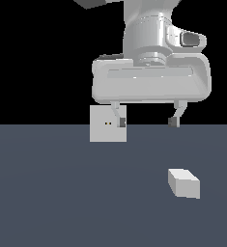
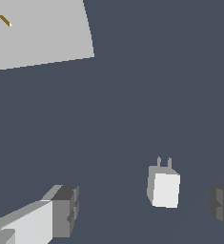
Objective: Plug the charger into the wall socket.
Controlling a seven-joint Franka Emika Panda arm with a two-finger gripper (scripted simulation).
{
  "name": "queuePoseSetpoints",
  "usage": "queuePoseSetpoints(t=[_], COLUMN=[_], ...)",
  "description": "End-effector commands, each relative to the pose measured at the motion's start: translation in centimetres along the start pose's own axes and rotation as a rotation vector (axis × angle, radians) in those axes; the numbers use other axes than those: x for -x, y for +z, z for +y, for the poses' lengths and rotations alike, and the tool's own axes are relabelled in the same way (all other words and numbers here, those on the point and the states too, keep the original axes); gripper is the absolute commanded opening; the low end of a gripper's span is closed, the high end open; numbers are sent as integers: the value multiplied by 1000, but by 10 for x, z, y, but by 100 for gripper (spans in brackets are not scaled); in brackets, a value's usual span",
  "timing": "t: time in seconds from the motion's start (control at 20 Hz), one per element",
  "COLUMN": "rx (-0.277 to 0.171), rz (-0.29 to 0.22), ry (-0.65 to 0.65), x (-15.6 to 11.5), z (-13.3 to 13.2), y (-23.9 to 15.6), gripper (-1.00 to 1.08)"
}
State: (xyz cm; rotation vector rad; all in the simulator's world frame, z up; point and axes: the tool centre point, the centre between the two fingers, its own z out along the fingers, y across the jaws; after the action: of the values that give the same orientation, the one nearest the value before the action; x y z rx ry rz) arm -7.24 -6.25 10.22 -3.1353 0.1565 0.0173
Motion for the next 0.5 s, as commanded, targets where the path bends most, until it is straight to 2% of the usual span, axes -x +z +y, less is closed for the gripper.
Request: queuePoseSetpoints(t=[0.0,0.45], rx=[2,4], rz=[15,50], ry=[23,76], x=[10,32], z=[12,40], y=[10,34], gripper=[100,100])
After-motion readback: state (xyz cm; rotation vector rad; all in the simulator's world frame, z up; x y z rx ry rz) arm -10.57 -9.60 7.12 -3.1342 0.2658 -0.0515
